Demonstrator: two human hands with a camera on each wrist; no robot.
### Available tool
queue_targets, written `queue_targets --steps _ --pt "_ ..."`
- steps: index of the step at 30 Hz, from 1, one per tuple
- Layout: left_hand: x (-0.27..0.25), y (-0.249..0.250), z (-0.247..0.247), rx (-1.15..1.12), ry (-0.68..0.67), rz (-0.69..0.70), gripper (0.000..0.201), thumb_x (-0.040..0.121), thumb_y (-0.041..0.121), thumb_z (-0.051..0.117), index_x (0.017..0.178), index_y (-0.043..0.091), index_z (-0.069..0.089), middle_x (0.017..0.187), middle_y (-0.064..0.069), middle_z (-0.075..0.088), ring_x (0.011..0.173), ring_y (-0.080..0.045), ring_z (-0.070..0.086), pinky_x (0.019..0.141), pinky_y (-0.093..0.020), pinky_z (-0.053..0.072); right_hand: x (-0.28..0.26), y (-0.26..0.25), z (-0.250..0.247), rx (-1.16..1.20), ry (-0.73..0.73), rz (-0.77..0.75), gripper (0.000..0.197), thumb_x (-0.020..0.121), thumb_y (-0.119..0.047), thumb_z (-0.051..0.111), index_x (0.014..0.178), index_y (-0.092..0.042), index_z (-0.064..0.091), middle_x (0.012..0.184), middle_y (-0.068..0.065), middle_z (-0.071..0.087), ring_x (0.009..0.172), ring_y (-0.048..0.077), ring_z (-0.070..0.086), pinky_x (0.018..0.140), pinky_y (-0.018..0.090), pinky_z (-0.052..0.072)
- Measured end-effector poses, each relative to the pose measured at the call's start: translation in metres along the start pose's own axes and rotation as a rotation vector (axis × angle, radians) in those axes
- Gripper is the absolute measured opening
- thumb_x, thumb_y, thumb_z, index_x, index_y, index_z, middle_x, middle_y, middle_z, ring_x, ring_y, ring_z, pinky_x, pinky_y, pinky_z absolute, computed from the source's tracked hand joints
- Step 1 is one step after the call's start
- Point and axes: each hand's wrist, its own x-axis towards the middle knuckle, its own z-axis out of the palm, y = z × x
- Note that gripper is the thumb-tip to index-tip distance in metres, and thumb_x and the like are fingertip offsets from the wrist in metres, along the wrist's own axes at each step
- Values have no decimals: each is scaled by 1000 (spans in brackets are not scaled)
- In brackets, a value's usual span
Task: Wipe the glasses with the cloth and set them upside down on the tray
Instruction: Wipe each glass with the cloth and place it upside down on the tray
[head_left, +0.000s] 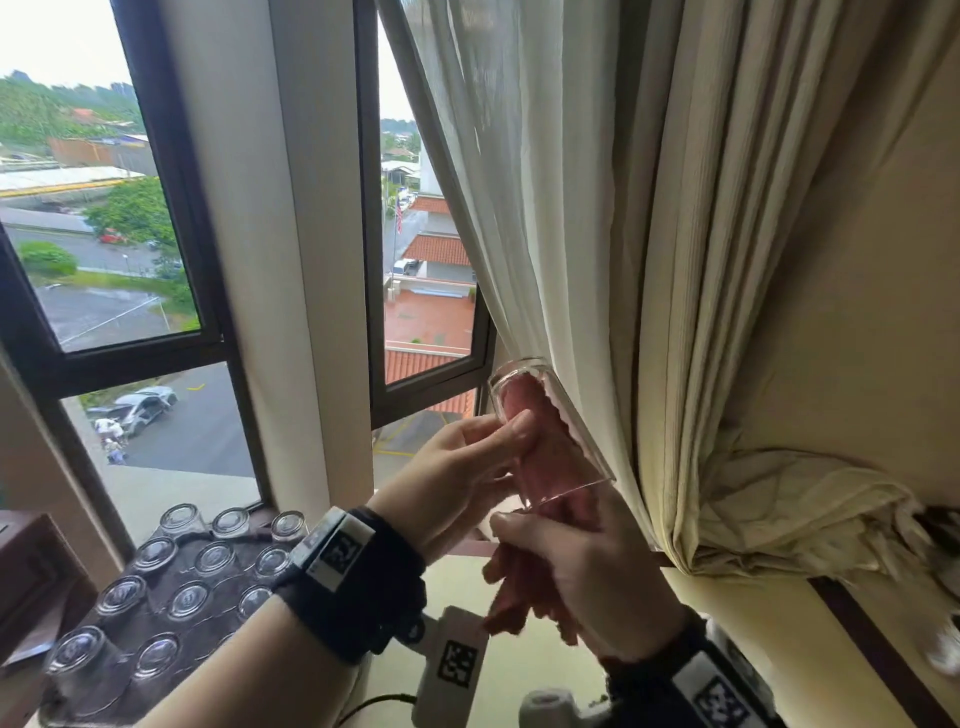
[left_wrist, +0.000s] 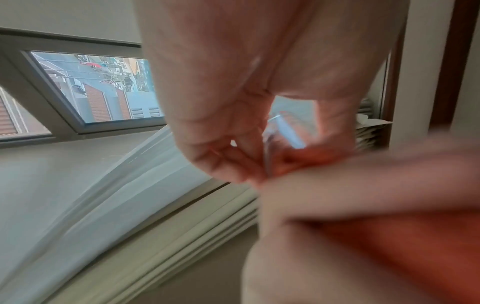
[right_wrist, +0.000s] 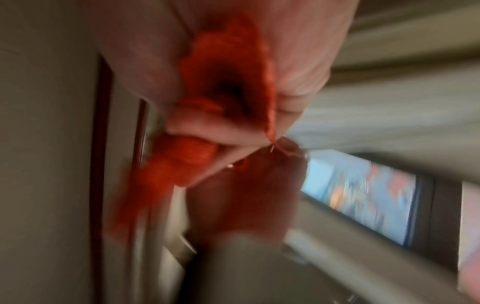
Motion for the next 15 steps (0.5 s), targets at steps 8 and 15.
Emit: queue_targets --steps 8,15 --pt "1 -19 -9 -30 -113 10 72 95 44 77 152 9 50 146 -17 61 136 -34 57 118 -57 42 3 -11 -2 671 79 165 56 84 -52 60 118 -7 66 67 14 62 25 13 39 30 15 34" --pt "-4 -6 -25 240 38 -56 45 101 38 63 143 20 60 138 -12 69 128 -30 67 114 -53 50 7 8 -22 -195 359 -221 20 84 -38 71 74 -21 68 55 10 58 38 18 53 39 25 46"
